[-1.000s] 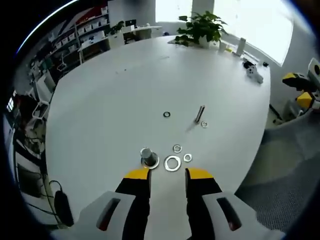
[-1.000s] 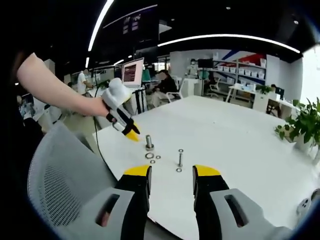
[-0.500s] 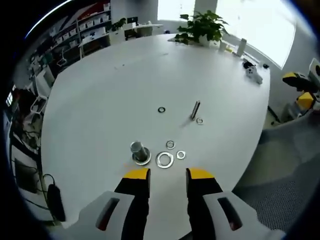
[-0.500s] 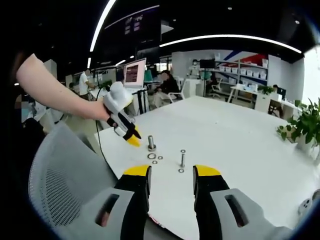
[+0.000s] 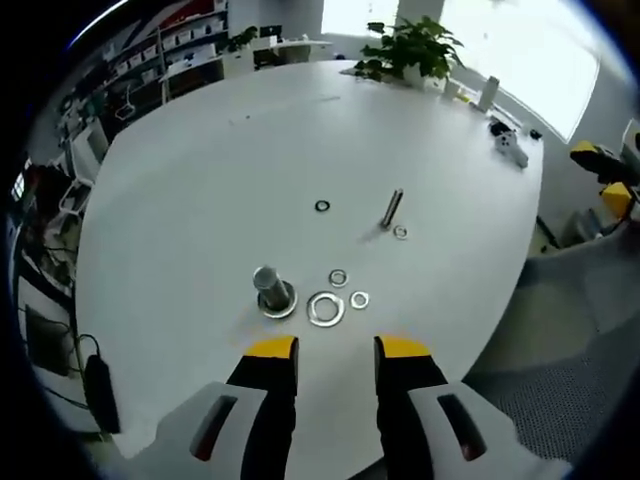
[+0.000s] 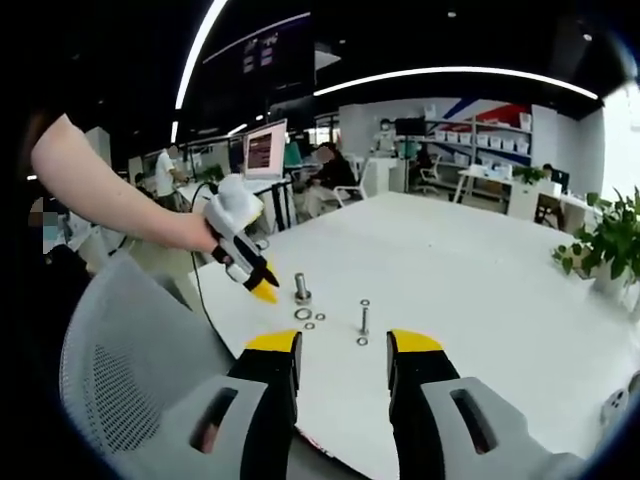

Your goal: Place the washer onto the threaded stud by aligning its center hole with the stud, sliding it down to the base, and recovering from edge contact or off-axis alignment until the washer reaches the visible bottom stop.

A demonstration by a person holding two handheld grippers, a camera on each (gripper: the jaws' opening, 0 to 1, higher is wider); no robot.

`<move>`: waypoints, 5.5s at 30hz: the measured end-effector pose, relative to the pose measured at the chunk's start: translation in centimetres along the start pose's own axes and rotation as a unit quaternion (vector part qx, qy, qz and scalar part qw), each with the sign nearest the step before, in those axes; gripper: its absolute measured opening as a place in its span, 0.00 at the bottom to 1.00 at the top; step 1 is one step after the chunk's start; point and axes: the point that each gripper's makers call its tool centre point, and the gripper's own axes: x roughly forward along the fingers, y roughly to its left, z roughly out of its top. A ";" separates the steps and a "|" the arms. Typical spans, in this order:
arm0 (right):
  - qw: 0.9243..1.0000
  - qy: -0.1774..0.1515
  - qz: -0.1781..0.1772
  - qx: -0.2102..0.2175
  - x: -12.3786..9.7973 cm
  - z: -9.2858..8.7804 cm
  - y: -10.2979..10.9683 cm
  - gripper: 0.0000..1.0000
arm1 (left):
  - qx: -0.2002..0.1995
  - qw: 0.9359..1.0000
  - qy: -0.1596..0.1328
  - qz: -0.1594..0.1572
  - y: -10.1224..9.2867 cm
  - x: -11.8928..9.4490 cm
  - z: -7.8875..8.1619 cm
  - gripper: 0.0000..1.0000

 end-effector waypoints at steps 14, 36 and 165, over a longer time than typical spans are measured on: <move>1.000 0.001 0.001 -0.008 0.4 0.8 0.1 0.38 | -0.001 1.000 0.005 -0.003 0.1 0.4 0.0 0.29; 0.999 -0.023 -0.024 0.021 1.8 2.8 -2.0 0.38 | 0.000 1.000 0.004 -0.004 0.1 0.5 0.4 0.29; 0.994 -0.054 -0.049 0.084 2.1 2.6 -4.2 0.38 | 0.312 0.933 0.168 -0.061 -0.3 7.0 -0.2 0.24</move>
